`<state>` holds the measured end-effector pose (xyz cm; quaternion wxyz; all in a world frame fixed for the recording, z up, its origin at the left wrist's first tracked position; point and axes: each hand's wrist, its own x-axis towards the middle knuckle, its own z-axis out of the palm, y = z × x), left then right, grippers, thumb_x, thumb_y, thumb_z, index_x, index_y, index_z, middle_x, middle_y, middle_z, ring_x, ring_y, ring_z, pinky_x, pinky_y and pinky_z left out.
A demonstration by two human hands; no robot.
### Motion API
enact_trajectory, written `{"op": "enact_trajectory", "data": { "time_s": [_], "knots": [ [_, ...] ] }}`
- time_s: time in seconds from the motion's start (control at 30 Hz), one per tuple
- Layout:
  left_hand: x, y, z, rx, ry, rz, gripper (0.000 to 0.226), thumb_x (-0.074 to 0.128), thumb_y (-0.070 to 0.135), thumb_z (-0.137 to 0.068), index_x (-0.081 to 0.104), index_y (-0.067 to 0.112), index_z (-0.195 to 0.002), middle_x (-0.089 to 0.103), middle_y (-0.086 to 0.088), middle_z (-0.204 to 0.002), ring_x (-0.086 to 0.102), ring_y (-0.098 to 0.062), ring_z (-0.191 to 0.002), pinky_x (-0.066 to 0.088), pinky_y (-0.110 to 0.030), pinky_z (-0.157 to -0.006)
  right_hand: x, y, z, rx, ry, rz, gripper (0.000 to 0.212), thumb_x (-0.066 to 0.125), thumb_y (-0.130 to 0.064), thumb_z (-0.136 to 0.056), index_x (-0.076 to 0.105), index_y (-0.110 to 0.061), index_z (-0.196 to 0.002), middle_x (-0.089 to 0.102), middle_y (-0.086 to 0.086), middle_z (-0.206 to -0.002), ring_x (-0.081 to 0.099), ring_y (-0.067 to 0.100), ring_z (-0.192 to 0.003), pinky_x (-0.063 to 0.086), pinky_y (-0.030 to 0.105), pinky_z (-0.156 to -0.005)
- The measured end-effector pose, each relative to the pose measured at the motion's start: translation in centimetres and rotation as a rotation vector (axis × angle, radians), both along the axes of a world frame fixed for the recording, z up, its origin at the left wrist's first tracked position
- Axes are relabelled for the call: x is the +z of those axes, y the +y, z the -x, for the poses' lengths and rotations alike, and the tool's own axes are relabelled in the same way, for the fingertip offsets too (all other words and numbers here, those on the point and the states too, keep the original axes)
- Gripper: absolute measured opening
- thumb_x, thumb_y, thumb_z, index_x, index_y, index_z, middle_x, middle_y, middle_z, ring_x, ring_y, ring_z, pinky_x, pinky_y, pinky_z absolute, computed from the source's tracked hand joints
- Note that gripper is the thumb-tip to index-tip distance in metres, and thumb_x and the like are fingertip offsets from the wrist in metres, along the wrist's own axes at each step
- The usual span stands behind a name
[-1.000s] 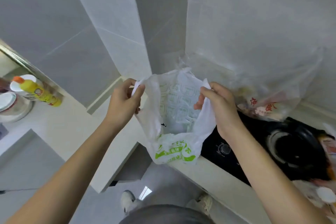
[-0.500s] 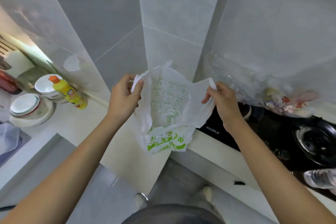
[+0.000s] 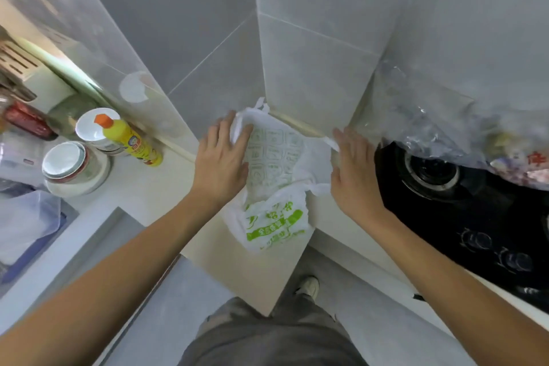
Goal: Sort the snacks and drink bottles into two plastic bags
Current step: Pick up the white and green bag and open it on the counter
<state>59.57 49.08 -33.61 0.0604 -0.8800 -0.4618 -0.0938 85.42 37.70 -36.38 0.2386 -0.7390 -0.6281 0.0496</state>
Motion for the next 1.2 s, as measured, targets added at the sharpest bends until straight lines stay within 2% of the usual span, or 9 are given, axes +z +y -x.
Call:
{"op": "enact_trajectory", "data": {
  "time_s": [0.1,0.27,0.33,0.43,0.6,0.77,0.93,1.03,1.2],
  "knots": [
    [-1.8,1.3,0.3,-0.104,0.147,0.036,0.073,0.072,0.026,-0.078,0.049,0.006,-0.145,0.023,-0.023,-0.165,0.025,-0.044,-0.15,0.027,-0.054,-0.119,-1.4,1.3,1.1,0.228,-0.152,0.059,0.092,0.059,0.016,-0.071,0.036,-0.009,-0.157,0.021,0.013,-0.168,0.02,0.038,-0.155,0.021,0.055,-0.123],
    [-5.7,4.3,1.0,-0.428,0.404,0.181,0.062,0.065,0.037,-0.088,0.056,0.009,-0.143,0.033,-0.008,-0.163,0.017,-0.036,-0.155,0.012,-0.049,-0.127,-4.1,4.7,2.2,0.634,-0.215,0.299,0.072,0.058,0.01,-0.077,0.055,-0.01,-0.146,0.043,0.005,-0.161,0.027,0.027,-0.155,0.018,0.053,-0.127],
    [-7.3,5.2,1.1,-0.51,0.499,0.267,0.059,0.058,0.039,-0.095,0.051,0.013,-0.148,0.029,-0.002,-0.165,0.011,-0.031,-0.157,0.003,-0.044,-0.127,-4.9,5.8,2.9,0.676,-0.2,0.511,0.063,0.053,-0.002,-0.088,0.051,-0.014,-0.149,0.047,0.002,-0.159,0.024,0.022,-0.156,0.014,0.046,-0.128],
    [-9.6,5.9,1.7,-0.6,0.585,0.318,0.061,0.055,0.048,-0.095,0.052,0.014,-0.146,0.031,-0.001,-0.163,0.018,-0.029,-0.154,0.004,-0.043,-0.128,-6.2,6.4,4.4,0.689,-0.13,0.658,0.051,0.044,-0.03,-0.098,0.053,-0.019,-0.147,0.057,0.003,-0.148,0.04,0.023,-0.144,0.028,0.039,-0.119],
    [-11.9,6.0,2.1,-0.617,0.532,0.291,0.083,0.07,0.066,-0.077,0.057,0.012,-0.139,0.038,-0.013,-0.154,0.035,-0.034,-0.14,0.021,-0.05,-0.124,-8.3,5.5,5.9,0.711,-0.209,0.754,0.073,0.022,-0.076,-0.092,0.062,-0.031,-0.132,0.056,-0.004,-0.111,0.043,0.019,-0.106,0.041,0.039,-0.096],
    [-13.1,5.0,2.1,-0.76,0.495,0.179,0.093,0.089,0.047,-0.065,0.044,0.013,-0.14,0.033,-0.023,-0.157,0.029,-0.043,-0.147,0.026,-0.057,-0.121,-9.7,4.9,6.7,0.741,-0.171,0.738,0.059,0.038,-0.064,-0.095,0.073,-0.017,-0.102,0.06,0.002,-0.106,0.049,0.024,-0.103,0.043,0.039,-0.09],
    [-14.0,4.7,2.9,-1.08,0.39,0.147,0.057,0.058,0.009,-0.084,0.053,0.011,-0.14,0.038,-0.018,-0.161,0.031,-0.039,-0.151,0.027,-0.053,-0.123,-10.1,3.8,6.9,0.649,-0.036,0.877,0.03,0.055,-0.04,-0.102,0.064,-0.019,-0.121,0.066,0.007,-0.114,0.06,0.024,-0.104,0.048,0.037,-0.085],
    [-15.2,5.1,3.8,-1.164,0.452,0.299,0.053,0.071,0.007,-0.077,0.068,0.018,-0.129,0.068,-0.004,-0.131,0.053,-0.033,-0.136,0.03,-0.046,-0.121,-10.3,3.3,6.8,0.643,-0.004,0.954,0.024,0.051,-0.033,-0.105,0.054,-0.019,-0.125,0.065,0.007,-0.106,0.061,0.026,-0.094,0.048,0.039,-0.078],
    [-15.5,4.8,3.8,-1.141,0.391,0.385,0.022,0.053,0.028,-0.09,0.075,0.027,-0.091,0.068,0.004,-0.094,0.06,-0.028,-0.102,0.038,-0.042,-0.111,-9.8,2.6,5.8,0.671,0.013,0.982,0.023,0.051,-0.013,-0.101,0.061,-0.023,-0.119,0.063,0.002,-0.098,0.057,0.024,-0.087,0.051,0.044,-0.081]
  ]
}}
